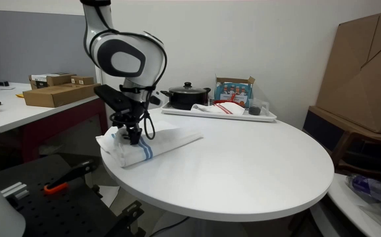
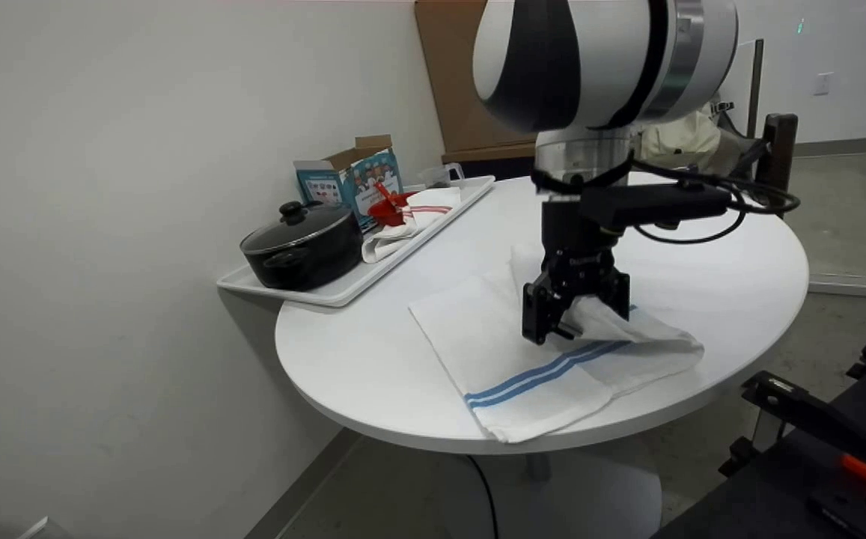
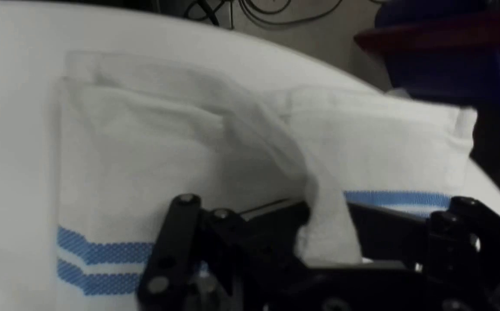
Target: Fold the tea towel on the table
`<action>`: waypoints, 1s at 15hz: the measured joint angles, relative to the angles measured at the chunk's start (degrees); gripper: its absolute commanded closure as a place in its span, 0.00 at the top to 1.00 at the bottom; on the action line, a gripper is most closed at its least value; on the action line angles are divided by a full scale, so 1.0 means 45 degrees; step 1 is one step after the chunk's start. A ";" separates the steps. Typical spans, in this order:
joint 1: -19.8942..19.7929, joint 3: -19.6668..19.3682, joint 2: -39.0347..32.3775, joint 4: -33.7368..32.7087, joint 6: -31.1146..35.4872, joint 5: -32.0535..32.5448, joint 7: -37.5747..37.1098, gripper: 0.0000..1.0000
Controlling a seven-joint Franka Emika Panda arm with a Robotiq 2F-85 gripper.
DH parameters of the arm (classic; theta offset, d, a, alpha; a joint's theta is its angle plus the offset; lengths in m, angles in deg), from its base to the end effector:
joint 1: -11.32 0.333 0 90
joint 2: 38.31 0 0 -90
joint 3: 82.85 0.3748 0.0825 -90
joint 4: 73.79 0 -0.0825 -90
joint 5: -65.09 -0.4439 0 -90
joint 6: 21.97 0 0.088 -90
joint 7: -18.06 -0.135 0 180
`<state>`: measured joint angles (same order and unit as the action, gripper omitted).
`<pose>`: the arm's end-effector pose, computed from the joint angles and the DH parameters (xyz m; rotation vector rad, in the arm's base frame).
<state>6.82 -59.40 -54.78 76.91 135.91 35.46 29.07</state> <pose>0.4063 0.1426 0.1156 -2.8718 -0.0278 0.2592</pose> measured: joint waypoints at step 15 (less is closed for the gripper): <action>0.0690 -0.0455 -0.1026 0.0012 -0.0301 0.1262 0.0108 1.00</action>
<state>9.92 -61.44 -59.40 76.96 134.56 41.14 29.56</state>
